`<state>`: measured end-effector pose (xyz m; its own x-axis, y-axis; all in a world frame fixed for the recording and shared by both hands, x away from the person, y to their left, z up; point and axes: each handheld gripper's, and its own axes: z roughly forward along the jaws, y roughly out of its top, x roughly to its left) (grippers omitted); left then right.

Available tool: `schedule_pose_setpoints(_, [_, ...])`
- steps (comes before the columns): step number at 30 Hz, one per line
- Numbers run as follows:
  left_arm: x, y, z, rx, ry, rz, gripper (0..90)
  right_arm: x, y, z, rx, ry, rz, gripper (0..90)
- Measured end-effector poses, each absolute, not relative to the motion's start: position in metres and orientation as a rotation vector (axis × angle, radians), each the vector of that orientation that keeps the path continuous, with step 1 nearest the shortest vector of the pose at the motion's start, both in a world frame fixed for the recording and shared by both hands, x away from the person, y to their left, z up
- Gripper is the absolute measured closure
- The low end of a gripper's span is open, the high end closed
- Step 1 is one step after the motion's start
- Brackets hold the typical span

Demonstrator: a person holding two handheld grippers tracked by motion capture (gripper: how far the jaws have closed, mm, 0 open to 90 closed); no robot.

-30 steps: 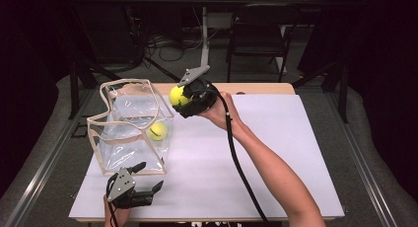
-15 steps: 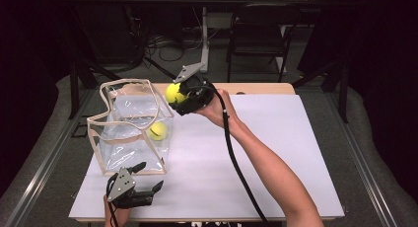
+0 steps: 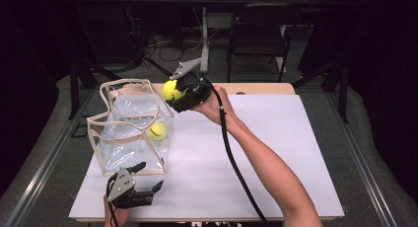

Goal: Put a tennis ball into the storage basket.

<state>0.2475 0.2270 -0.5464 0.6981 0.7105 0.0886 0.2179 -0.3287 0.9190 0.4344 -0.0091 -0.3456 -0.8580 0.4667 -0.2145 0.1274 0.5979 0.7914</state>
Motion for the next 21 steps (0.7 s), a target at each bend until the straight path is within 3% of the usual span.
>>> schedule_pose_setpoints(21, [0.248, 0.227, -0.546, 1.882, 0.721, 0.600, 15.9, 0.437, 0.003, -0.333, 0.460, 2.413, 1.153, 26.2])
